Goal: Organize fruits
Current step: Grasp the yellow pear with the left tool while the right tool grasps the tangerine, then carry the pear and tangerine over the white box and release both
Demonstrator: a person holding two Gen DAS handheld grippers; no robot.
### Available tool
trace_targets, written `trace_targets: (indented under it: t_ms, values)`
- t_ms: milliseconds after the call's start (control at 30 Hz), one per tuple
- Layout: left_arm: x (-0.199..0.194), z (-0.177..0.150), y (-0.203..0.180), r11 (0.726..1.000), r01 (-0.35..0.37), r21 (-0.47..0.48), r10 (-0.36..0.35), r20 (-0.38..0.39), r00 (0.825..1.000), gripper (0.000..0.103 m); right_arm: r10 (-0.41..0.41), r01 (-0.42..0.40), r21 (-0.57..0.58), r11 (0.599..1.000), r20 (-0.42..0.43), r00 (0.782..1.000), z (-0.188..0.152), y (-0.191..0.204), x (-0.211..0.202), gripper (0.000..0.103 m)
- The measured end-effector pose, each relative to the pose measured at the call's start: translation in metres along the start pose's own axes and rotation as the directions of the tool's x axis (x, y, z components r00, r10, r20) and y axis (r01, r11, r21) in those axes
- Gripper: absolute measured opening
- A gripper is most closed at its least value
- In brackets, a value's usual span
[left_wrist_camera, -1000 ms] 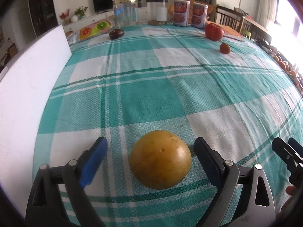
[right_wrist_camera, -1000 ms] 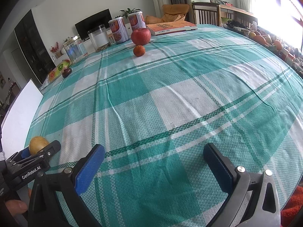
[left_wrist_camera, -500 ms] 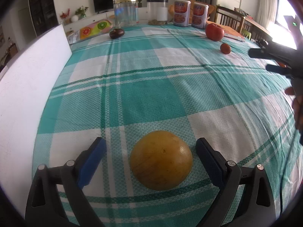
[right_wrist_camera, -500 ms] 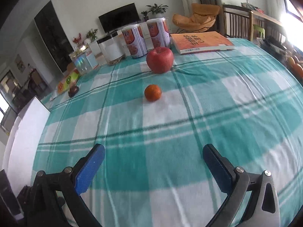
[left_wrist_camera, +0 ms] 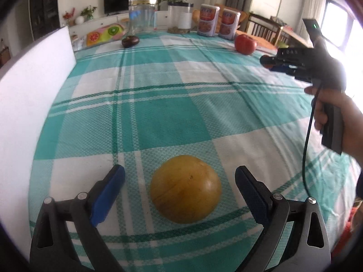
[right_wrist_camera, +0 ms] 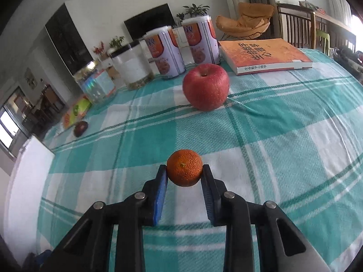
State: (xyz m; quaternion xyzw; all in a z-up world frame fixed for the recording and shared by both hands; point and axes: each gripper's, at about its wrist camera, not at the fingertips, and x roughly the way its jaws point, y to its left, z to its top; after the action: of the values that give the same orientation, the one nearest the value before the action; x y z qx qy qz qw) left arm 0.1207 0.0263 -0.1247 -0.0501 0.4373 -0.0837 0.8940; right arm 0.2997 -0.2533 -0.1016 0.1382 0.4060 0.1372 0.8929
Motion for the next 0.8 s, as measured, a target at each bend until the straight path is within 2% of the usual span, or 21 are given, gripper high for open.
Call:
trace_targets:
  t_ms: [67,100,200,267,300,333,367,467,567,667,733,800]
  values:
    - [-0.006,-0.002,0.009,0.996,0.076,-0.043,-0.075,0.02,0.997,0.097,0.055,-0.056,0.013,0.998,0.022,0.998,-0.03,0.009,-0.031,0.03]
    - [-0.008,-0.002,0.011,0.994,0.09,-0.057,-0.089,0.023,0.996,0.097,0.073,-0.073,0.018,0.997,0.032,0.997,-0.046,0.012,-0.045,0.03]
    - [-0.004,0.0,0.003,0.998,0.056,-0.028,-0.056,0.005,0.998,0.095,0.11,-0.113,0.077,0.991,0.038,0.993,-0.094,0.018,-0.074,0.03]
    - [-0.003,0.0,-0.005,1.0,-0.002,0.022,0.002,-0.007,1.0,0.08,0.117,-0.121,0.118,0.986,0.038,0.992,-0.118,0.019,-0.087,0.03]
    - [-0.003,-0.002,-0.007,0.999,-0.036,0.038,0.036,-0.004,0.999,0.067,0.115,-0.118,0.124,0.985,0.037,0.993,-0.126,0.021,-0.092,0.03]
    - [-0.003,-0.002,-0.007,0.998,-0.05,0.042,0.05,-0.001,0.999,0.056,0.106,-0.109,0.118,0.987,0.034,0.994,-0.133,0.022,-0.098,0.03]
    - [-0.004,-0.001,-0.004,0.999,-0.039,0.026,0.039,0.004,0.999,0.052,0.096,-0.098,0.108,0.989,0.026,0.995,-0.139,0.024,-0.101,0.03]
    - [-0.015,0.0,0.009,0.997,0.007,-0.083,-0.009,-0.025,1.0,0.051,0.073,-0.07,0.061,0.996,-0.044,0.996,-0.152,0.034,-0.095,0.03]
    - [-0.053,-0.003,0.019,0.977,0.113,-0.183,-0.118,-0.021,0.993,0.051,0.05,-0.053,-0.029,0.998,-0.089,0.995,-0.161,0.06,-0.088,0.03]
    - [-0.11,-0.005,0.031,0.963,0.176,-0.202,-0.178,0.01,0.984,0.051,0.136,-0.15,-0.099,0.984,-0.131,0.982,-0.159,0.11,-0.086,0.03]
    - [-0.145,-0.003,0.048,0.962,0.176,-0.21,-0.172,0.039,0.984,0.051,0.213,-0.239,-0.168,0.956,-0.159,0.964,-0.154,0.16,-0.086,0.03]
    - [-0.177,-0.001,0.077,0.963,0.137,-0.233,-0.122,0.075,0.99,0.051,0.301,-0.341,-0.234,0.911,-0.19,0.935,-0.151,0.213,-0.091,0.03]
